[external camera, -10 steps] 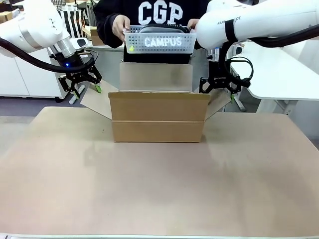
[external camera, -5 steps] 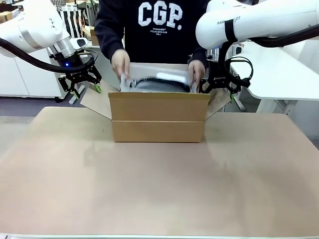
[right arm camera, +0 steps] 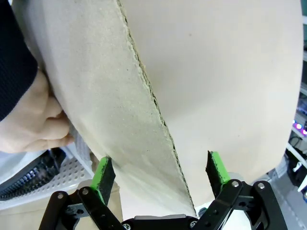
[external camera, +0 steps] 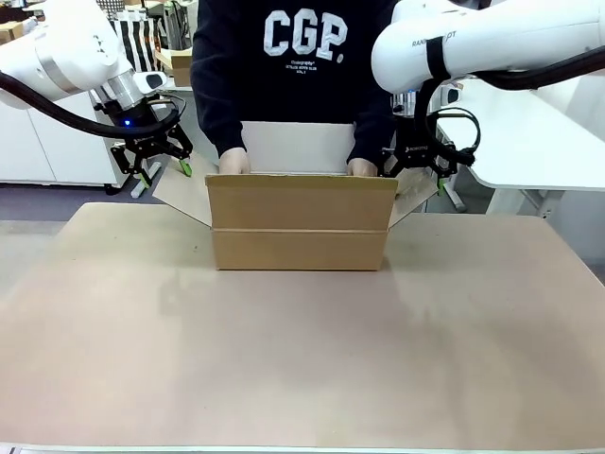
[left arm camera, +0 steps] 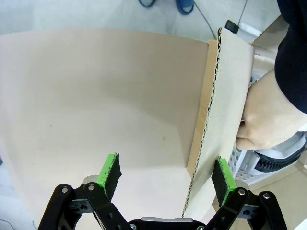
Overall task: Pack the gift set into the box.
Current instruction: Lift both hands away from the flaps of the Package Box.
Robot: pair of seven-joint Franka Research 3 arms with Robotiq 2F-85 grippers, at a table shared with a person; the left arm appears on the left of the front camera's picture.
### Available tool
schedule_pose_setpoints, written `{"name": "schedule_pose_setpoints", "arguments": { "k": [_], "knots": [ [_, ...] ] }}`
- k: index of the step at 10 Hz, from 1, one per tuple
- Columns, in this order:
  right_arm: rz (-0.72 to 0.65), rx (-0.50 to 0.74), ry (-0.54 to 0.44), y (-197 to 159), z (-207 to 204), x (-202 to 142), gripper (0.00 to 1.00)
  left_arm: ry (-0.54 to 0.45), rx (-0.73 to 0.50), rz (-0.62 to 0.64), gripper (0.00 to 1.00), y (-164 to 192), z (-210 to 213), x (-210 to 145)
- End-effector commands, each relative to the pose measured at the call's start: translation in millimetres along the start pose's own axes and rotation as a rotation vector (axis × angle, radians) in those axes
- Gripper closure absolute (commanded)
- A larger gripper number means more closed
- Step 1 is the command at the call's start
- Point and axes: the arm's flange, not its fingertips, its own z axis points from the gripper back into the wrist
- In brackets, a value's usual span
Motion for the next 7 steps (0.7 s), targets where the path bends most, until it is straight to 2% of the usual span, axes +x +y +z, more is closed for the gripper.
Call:
{"name": "schedule_pose_setpoints", "arguments": {
  "k": [1,7],
  "knots": [
    [0.013,-0.002,0.001,-2.9,2.5,1.0,0.0,-0.007,0.017,0.01,0.0,0.7,1.0,-0.1],
    [0.013,-0.002,0.001,-2.9,2.5,1.0,0.0,-0.007,0.017,0.01,0.0,0.7,1.0,-0.1]
  ]
}}
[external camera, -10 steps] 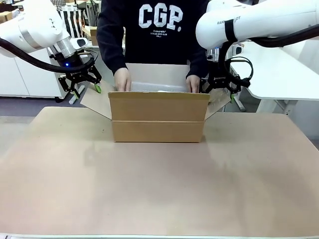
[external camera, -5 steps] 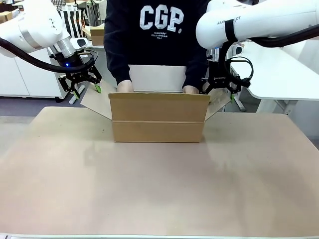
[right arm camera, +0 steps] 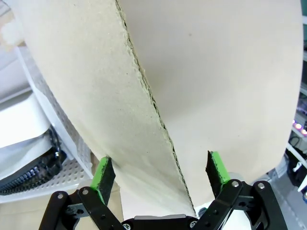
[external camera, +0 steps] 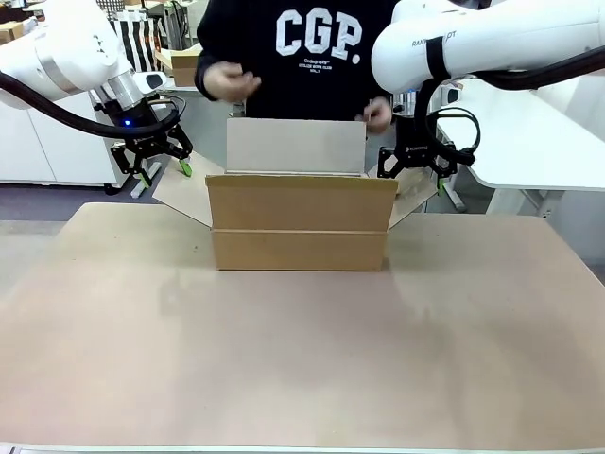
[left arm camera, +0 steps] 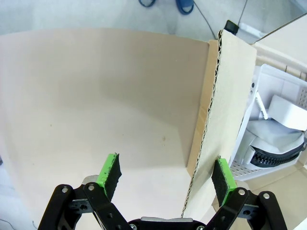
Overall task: Pack the gift set into the box.
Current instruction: Lift both hands away from the flaps of the Package Box.
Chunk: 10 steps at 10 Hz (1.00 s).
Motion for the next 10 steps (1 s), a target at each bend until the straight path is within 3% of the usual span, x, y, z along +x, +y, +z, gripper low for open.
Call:
{"name": "schedule_pose_setpoints", "arguments": {
  "k": [1,10],
  "knots": [
    [0.013,-0.002,0.001,-2.8,2.4,1.0,0.0,-0.007,0.017,0.01,0.0,0.7,1.0,-0.1],
    [0.013,-0.002,0.001,-2.8,2.4,1.0,0.0,-0.007,0.017,0.01,0.0,0.7,1.0,-0.1]
  ]
}}
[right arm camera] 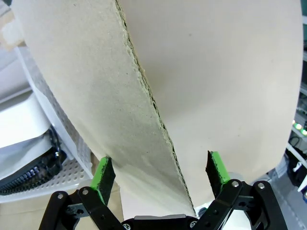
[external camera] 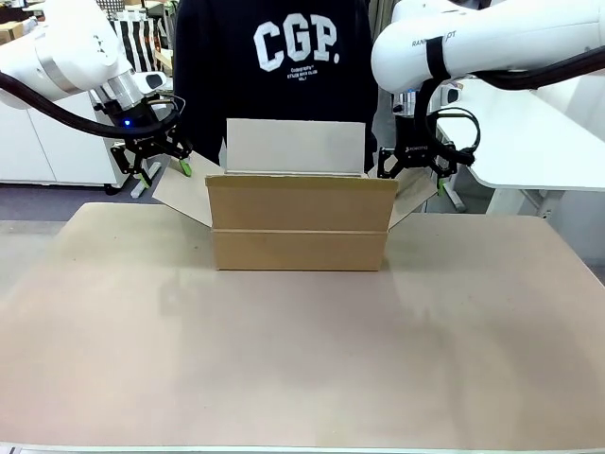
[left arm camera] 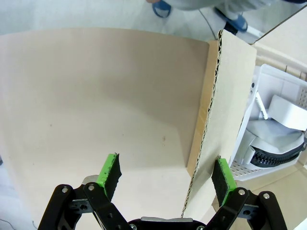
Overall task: Pack the gift set into the box.
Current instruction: Lift both hands away from the flaps of the Package Box.
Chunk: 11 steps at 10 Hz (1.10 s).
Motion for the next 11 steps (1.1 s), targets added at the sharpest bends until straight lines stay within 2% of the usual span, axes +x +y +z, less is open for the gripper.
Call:
{"name": "schedule_pose_setpoints", "arguments": {
  "k": [1,11],
  "knots": [
    [0.013,-0.002,0.001,-2.8,2.4,1.0,0.0,-0.007,0.017,0.01,0.0,0.7,1.0,-0.1],
    [0.0,0.0,0.0,0.0,0.0,0.0,0.0,-0.007,0.017,0.01,0.0,0.7,1.0,-0.1]
  ]
}}
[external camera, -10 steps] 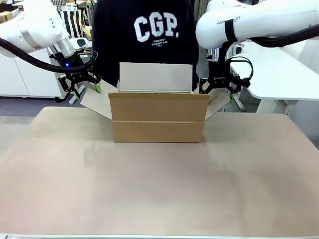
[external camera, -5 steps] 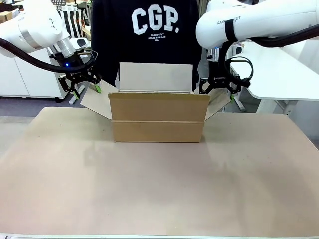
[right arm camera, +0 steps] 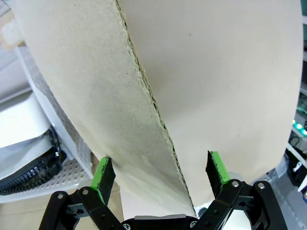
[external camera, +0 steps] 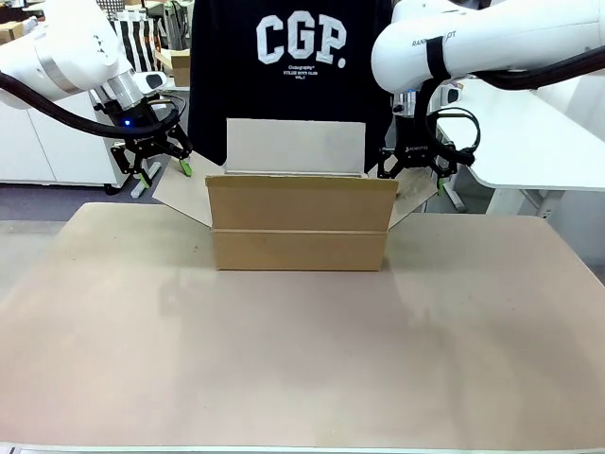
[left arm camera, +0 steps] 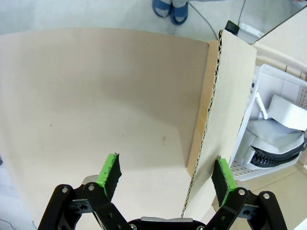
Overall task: Pack the gift set into the box.
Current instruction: Lift both hands away from the flaps of the Package Box.
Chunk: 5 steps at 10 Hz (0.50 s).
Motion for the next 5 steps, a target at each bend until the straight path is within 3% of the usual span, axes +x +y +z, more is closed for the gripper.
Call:
{"name": "schedule_pose_setpoints", "arguments": {
  "k": [1,2,4,5],
  "knots": [
    [0.028,0.054,0.099,12.9,-1.7,22.2,0.0,0.0,0.0,0.0,0.0,0.0,0.0,0.0],
    [0.025,0.102,0.021,9.6,23.2,11.9,0.0,-0.106,0.022,-0.023,0.0,-7.8,35.6,-11.1],
    [0.114,0.143,-0.172,-5.9,84.2,-63.4,0.0,-0.279,-0.173,-0.181,0.0,-23.9,128.3,-66.5],
    [0.152,0.191,-0.225,-20.7,102.4,-105.5,0.0,-0.308,-0.308,-0.308,0.0,-20.4,155.5,-99.8]
  ]
}}
